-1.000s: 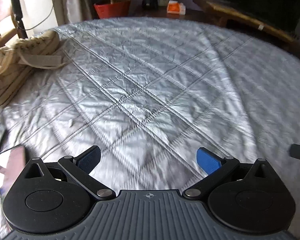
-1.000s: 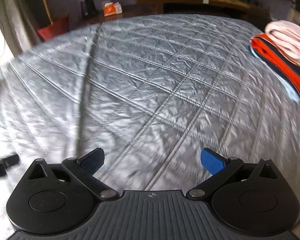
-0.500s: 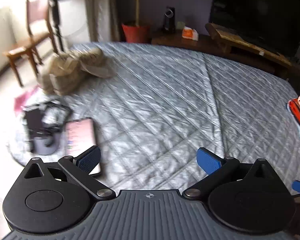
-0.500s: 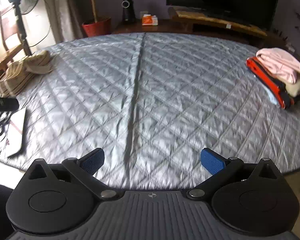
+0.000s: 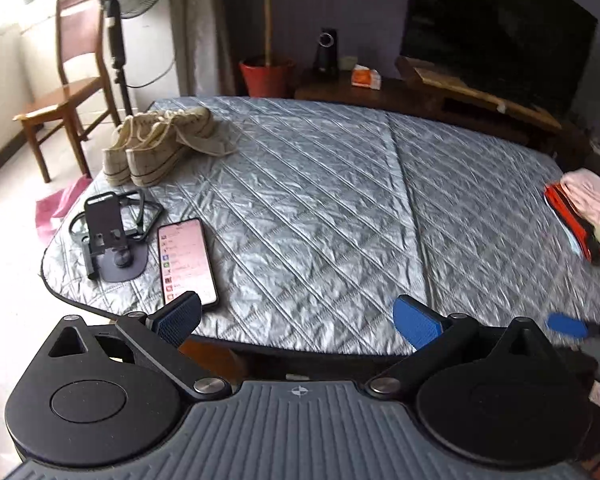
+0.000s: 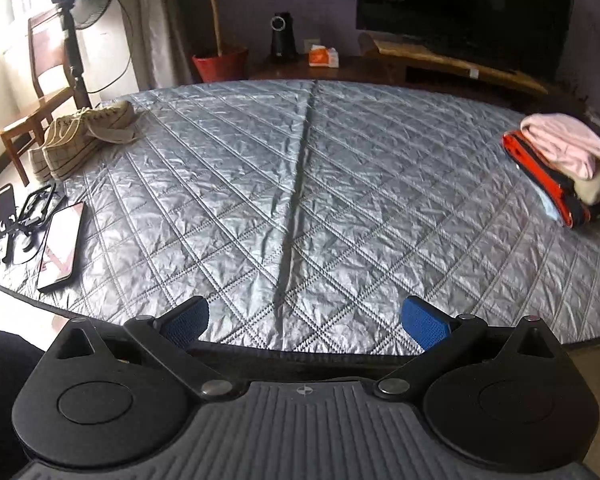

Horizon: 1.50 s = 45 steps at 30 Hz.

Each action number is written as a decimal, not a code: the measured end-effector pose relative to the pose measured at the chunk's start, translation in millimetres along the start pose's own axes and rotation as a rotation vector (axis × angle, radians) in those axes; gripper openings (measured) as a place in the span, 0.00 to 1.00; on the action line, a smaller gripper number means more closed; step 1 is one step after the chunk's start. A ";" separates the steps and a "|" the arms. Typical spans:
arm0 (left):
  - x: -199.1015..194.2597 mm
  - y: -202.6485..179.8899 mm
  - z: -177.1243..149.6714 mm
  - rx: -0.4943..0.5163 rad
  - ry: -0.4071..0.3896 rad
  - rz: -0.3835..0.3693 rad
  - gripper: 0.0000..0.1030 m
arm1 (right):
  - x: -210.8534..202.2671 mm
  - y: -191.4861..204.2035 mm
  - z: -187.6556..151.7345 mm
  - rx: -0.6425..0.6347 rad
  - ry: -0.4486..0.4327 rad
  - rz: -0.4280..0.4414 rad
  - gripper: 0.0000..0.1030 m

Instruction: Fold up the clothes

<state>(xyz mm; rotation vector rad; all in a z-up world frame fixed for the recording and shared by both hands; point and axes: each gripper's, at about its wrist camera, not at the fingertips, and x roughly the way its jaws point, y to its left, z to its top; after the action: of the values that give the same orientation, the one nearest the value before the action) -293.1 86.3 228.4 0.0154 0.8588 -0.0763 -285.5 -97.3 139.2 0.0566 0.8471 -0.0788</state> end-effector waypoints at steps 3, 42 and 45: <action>-1.8 -7.8 -5.5 0.031 0.034 -0.023 1.00 | 0.5 2.3 0.0 -0.008 -0.002 0.004 1.00; -7.5 -10.2 -15.7 0.025 0.044 0.019 1.00 | 4.1 1.3 -1.7 0.019 0.022 0.016 1.00; -9.5 -12.7 -14.9 0.040 0.024 0.041 1.00 | 3.7 1.9 -1.7 0.019 0.023 0.016 1.00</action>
<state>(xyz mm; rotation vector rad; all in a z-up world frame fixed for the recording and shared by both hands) -311.5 74.9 226.1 0.0716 0.8805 -0.0545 -284.1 -95.5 135.3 0.0823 0.8686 -0.0712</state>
